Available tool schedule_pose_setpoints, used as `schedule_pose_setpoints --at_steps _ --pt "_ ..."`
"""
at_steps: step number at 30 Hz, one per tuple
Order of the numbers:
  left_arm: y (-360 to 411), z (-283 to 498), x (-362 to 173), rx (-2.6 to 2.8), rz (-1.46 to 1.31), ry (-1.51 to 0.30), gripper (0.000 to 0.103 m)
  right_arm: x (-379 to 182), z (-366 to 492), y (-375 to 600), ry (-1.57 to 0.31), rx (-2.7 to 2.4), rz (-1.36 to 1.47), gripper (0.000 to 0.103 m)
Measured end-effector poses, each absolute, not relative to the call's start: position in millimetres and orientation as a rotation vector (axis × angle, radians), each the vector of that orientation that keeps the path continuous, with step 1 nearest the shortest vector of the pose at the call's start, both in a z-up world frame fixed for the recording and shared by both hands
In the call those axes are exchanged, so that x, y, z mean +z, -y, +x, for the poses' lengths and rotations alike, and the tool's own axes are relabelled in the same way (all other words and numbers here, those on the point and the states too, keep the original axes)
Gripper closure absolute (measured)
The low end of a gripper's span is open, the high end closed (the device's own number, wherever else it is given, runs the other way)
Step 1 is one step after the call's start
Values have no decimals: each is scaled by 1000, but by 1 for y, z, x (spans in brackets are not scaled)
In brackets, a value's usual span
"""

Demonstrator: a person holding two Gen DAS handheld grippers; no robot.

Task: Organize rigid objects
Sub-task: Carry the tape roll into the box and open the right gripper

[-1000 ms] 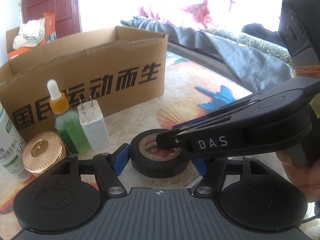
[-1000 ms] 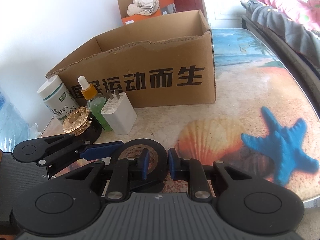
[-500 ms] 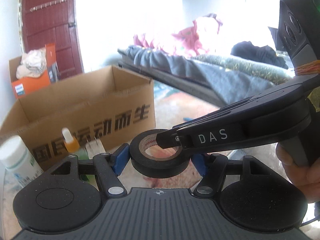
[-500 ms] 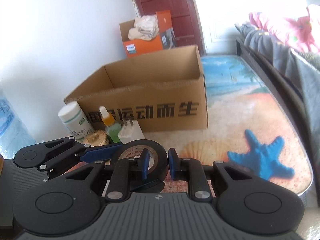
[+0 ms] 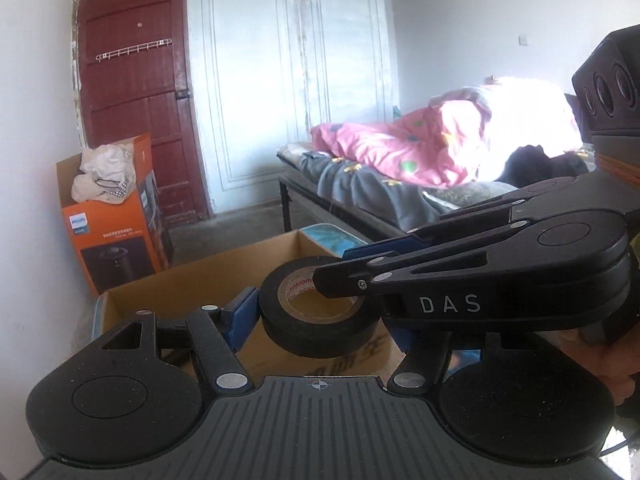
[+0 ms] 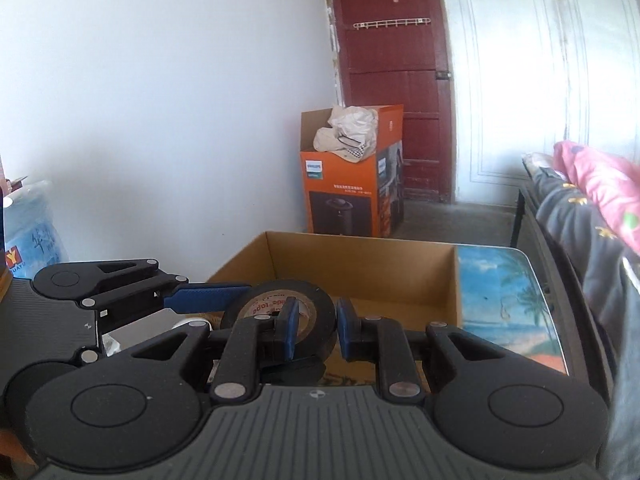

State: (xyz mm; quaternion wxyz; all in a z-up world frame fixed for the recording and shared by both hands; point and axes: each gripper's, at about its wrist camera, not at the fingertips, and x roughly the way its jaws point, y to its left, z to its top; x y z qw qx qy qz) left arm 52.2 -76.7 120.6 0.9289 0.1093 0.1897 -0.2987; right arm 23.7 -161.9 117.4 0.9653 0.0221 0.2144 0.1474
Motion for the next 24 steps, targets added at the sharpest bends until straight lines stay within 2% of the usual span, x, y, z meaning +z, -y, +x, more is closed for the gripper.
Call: schedule_pose_setpoints --at_steps 4,9,19,24 --pt "71 96 128 -589 211 -447 36 127 79 155 -488 345 34 81" --pt "63 162 117 -562 201 -601 36 115 156 149 -630 403 66 81" --pt "65 274 57 -526 166 -986 36 40 280 149 -954 445 164 81" --pt "72 314 28 -502 138 -1124 36 10 318 152 -1028 426 186 81"
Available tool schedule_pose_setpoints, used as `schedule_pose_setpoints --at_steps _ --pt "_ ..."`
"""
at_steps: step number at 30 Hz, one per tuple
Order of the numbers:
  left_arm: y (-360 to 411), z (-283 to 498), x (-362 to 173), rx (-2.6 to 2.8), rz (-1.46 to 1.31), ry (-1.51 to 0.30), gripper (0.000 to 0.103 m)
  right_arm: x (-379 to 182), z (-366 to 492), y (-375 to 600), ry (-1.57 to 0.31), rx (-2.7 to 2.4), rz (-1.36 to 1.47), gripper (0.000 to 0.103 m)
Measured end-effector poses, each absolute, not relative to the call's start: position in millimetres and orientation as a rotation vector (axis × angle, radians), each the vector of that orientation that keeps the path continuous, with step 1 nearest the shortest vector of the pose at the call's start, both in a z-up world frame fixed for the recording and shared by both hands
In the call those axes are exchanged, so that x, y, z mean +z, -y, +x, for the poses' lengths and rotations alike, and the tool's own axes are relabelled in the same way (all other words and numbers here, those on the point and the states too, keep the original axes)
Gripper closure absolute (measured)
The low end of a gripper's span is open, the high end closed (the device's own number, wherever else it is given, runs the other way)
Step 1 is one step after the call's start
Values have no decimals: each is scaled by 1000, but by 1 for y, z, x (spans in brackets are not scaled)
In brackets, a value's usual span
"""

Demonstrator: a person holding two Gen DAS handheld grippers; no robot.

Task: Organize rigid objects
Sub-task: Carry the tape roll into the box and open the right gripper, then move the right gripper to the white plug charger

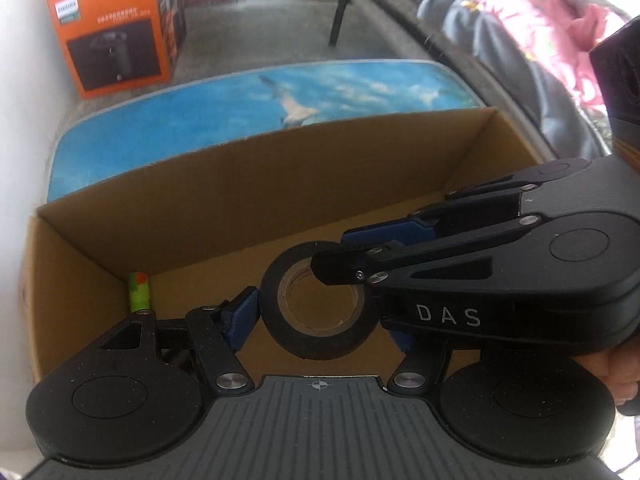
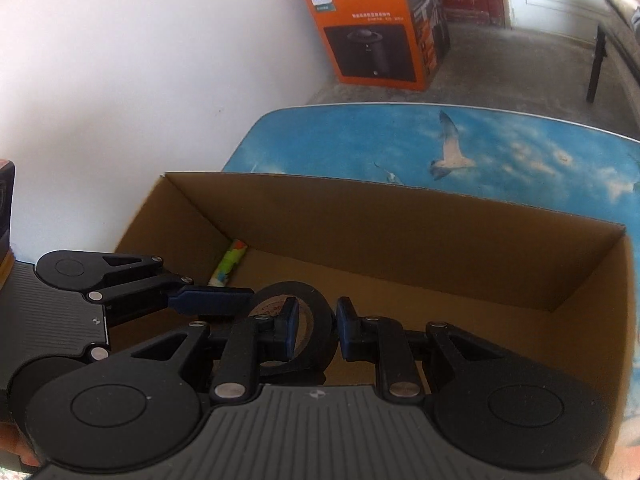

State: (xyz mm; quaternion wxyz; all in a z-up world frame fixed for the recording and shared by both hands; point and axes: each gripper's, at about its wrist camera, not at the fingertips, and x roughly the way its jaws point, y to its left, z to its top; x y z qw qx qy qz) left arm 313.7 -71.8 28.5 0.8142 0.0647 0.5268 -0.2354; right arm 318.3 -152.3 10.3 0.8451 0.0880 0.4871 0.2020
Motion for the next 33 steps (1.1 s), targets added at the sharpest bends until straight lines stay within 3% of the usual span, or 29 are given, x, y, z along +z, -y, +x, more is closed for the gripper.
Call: schedule_pose_setpoints --at_steps 7,11,16,27,33 --pt "81 334 12 -457 185 -1157 36 -3 338 153 -1028 424 180 80" --pt "83 327 19 -454 226 -1126 25 -4 339 159 -1022 435 220 79" --pt "79 313 46 -469 223 -1059 19 17 323 180 -964 436 309 79" --pt "31 202 139 -621 85 -776 5 101 174 241 -720 484 441 78" --pt "22 112 132 -687 31 -616 1 97 93 251 -663 450 502 78"
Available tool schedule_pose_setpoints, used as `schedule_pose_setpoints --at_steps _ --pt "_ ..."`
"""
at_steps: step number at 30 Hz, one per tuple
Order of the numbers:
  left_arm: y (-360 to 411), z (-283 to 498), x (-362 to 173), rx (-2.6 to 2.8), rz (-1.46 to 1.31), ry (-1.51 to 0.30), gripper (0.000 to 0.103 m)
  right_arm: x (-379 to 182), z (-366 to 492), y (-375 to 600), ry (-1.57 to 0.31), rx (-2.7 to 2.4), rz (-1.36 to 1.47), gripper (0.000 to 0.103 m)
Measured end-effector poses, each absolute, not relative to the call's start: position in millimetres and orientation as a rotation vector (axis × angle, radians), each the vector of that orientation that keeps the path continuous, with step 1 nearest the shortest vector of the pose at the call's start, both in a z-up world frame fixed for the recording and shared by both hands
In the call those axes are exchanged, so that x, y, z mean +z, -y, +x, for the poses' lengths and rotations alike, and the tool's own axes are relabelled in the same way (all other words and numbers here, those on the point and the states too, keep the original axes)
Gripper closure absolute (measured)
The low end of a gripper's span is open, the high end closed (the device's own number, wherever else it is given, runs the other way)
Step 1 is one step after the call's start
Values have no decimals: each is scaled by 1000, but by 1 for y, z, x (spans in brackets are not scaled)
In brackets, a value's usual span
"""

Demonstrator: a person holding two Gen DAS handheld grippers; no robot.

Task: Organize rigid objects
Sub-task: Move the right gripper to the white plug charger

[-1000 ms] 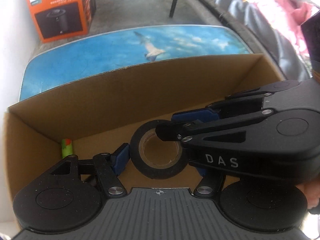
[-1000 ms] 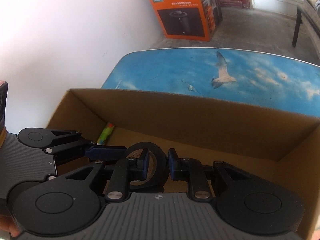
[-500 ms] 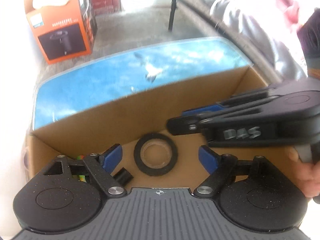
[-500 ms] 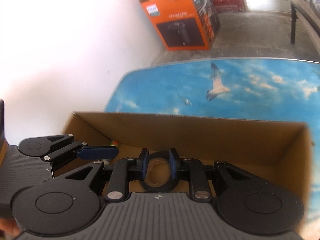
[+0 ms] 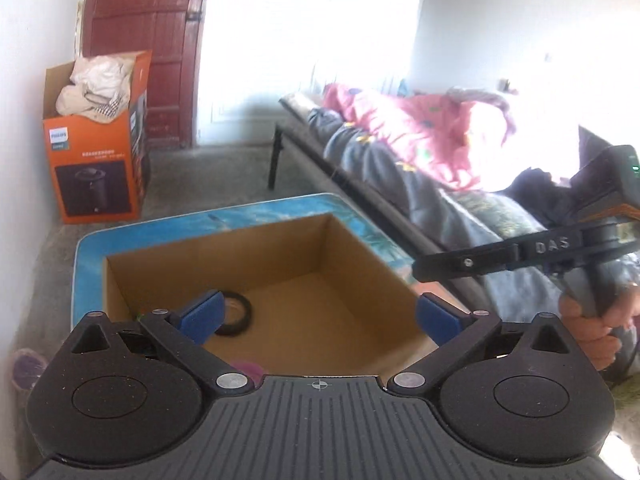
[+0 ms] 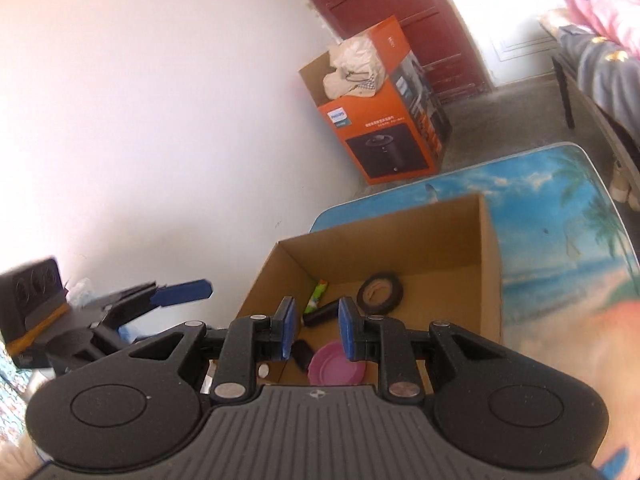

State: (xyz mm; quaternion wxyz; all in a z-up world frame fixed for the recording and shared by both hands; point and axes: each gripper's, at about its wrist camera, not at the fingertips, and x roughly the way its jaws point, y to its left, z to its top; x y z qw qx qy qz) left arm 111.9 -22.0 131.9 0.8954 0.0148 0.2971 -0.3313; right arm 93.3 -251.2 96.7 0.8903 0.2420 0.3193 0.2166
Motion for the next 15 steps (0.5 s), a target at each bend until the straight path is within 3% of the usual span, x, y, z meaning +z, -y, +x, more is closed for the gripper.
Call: schedule_pose_setpoints --at_steps 10,12,14,15 --pt "52 30 30 -635 8 -619 5 15 45 220 -736 368 538 78" --pt "63 29 17 -608 55 -629 10 4 48 213 -756 369 551 78" --pt "70 31 8 -600 91 -642 27 -2 52 207 -766 378 560 78" --pt "71 29 3 -595 108 -642 30 -4 54 205 -768 381 562 78"
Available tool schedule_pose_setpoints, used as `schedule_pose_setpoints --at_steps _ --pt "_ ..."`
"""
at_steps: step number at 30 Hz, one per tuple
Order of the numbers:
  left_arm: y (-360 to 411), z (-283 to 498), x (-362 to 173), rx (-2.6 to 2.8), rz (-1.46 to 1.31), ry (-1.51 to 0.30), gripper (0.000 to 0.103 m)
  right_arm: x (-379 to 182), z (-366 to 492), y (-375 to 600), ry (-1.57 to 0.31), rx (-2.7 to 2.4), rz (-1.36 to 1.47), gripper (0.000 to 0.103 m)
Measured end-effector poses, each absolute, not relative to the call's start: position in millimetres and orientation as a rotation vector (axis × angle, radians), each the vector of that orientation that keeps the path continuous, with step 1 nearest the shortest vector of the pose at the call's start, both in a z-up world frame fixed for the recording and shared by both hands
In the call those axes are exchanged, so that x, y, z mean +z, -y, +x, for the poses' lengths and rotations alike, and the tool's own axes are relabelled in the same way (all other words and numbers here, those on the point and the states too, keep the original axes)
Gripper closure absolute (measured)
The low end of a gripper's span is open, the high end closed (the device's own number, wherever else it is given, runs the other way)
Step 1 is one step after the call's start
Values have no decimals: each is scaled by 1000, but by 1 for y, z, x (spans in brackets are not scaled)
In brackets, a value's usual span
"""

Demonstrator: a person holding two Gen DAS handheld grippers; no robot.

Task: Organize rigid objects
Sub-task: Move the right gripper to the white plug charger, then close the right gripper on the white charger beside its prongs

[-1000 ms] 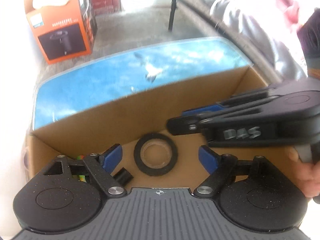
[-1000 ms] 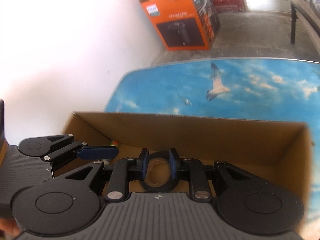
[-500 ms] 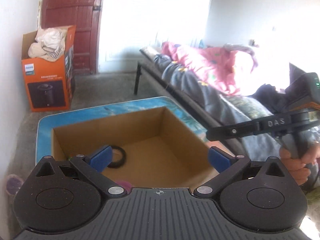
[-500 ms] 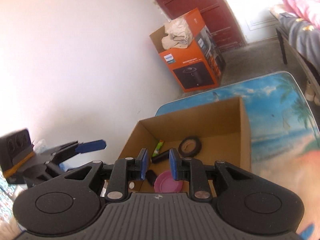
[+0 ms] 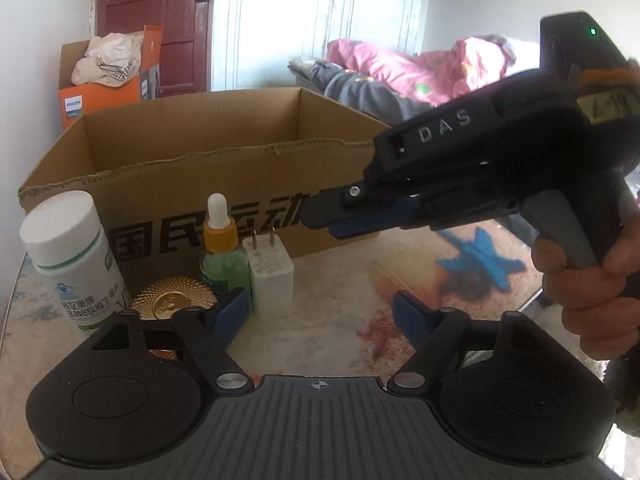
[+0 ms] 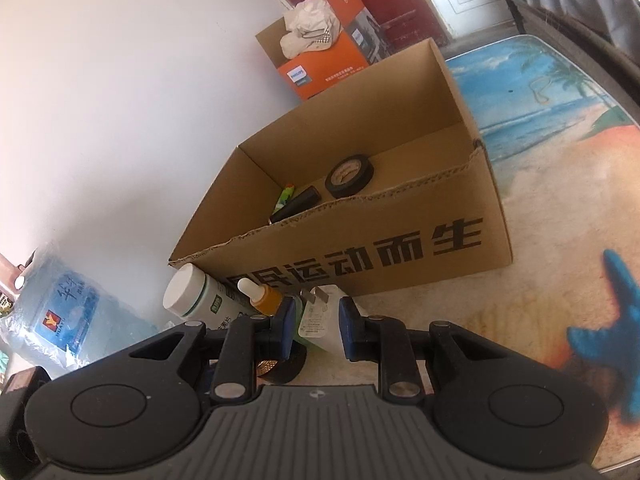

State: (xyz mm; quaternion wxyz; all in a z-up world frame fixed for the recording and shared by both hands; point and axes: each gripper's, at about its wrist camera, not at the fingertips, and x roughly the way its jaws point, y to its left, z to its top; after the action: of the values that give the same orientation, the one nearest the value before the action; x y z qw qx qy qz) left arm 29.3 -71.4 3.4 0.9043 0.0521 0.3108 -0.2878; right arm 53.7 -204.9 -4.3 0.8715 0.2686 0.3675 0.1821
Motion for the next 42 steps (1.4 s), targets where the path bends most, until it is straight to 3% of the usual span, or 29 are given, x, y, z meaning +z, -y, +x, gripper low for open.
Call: schedule_pose_setpoints --at_steps 10,25,42 --pt "74 43 -8 -536 141 -640 48 -30 83 198 -839 389 575 78" --pt "79 57 -16 -558 99 -656 51 -40 86 209 -853 387 658 78" --pt "86 18 -10 -731 100 -690 51 -38 24 235 -869 297 738 78"
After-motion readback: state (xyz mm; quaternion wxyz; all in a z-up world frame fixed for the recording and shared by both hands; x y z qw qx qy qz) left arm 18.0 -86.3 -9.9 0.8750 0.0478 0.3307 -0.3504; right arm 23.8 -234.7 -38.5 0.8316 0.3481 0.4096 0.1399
